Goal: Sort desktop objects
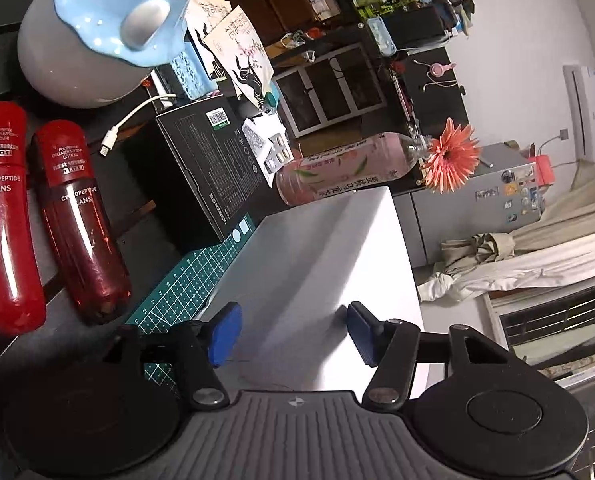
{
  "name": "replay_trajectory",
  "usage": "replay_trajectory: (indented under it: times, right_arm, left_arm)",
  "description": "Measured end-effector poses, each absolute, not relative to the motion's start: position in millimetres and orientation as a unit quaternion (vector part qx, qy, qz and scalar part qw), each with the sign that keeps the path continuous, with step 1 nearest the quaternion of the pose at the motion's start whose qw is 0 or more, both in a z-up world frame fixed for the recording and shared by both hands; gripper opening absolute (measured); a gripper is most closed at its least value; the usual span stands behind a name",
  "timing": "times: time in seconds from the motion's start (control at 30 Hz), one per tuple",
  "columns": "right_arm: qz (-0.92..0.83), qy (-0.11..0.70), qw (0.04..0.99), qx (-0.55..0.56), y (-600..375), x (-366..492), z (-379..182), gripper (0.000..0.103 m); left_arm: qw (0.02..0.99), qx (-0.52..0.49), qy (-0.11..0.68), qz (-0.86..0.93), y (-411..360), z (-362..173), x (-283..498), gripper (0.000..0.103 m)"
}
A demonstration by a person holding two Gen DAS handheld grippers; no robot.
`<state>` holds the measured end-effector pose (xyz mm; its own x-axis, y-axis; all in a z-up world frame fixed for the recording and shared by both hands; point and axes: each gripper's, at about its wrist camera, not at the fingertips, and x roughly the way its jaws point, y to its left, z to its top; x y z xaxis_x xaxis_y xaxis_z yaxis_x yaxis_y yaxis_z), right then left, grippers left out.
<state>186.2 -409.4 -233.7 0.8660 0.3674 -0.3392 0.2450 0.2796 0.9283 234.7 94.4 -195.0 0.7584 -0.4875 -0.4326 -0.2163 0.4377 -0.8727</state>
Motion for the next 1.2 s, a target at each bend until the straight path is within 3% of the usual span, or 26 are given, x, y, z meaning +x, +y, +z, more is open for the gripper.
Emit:
replay_trajectory:
  times: [0.6, 1.2]
  right_arm:
    - [0.057, 0.228, 0.761, 0.605, -410.4, 178.8, -219.4, 0.060]
    - [0.054, 0.205, 0.768, 0.604, -407.0, 182.7, -210.9, 0.056]
  left_arm:
    - [0.766, -0.548, 0.315, -0.118, 97.2, -183.4, 232.2, 0.041]
    - [0.762, -0.559, 0.305, -0.114, 95.2, -183.0, 237.4, 0.039]
